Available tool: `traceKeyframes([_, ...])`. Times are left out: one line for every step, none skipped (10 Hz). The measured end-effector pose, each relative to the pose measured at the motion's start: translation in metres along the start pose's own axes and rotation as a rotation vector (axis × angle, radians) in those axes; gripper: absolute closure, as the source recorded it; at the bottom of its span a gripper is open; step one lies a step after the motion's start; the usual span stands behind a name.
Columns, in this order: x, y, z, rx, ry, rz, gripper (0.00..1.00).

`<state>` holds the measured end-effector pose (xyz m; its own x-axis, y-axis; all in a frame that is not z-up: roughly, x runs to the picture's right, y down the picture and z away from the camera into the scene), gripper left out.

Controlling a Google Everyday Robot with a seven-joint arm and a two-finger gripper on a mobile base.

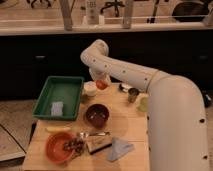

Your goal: Place apple in paper cup

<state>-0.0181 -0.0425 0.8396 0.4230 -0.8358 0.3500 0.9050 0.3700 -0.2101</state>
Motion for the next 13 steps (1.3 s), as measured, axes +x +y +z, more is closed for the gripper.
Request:
traceKeyframes([0.001,-0.001,0.001,0.001,0.004,-0.004,0.95])
traceKeyframes([-0.001,-0.006,0.001,0.004,0.007,-0.013,0.95])
traceKeyframes([-0.002,-0.008,0.002,0.006,0.01,-0.02,0.95])
traceKeyframes([-0.002,-0.009,0.002,0.007,0.014,-0.025,0.95])
traceKeyframes([-0.001,-0.009,0.002,0.008,0.02,-0.029,0.95])
traceKeyframes([0.0,-0.011,0.002,0.012,0.024,-0.034,0.95])
traceKeyframes([-0.001,-0.015,0.002,0.016,0.027,-0.04,0.95])
traceKeyframes([-0.002,-0.018,0.002,0.02,0.029,-0.047,0.95])
traceKeyframes([-0.001,-0.018,0.003,0.021,0.034,-0.053,0.95])
traceKeyframes([0.0,-0.018,0.003,0.025,0.038,-0.055,0.95])
traceKeyframes([0.0,-0.018,0.004,0.027,0.041,-0.057,0.95])
traceKeyframes([0.0,-0.02,0.005,0.033,0.045,-0.062,0.95])
traceKeyframes([0.0,-0.023,0.006,0.037,0.046,-0.067,0.95])
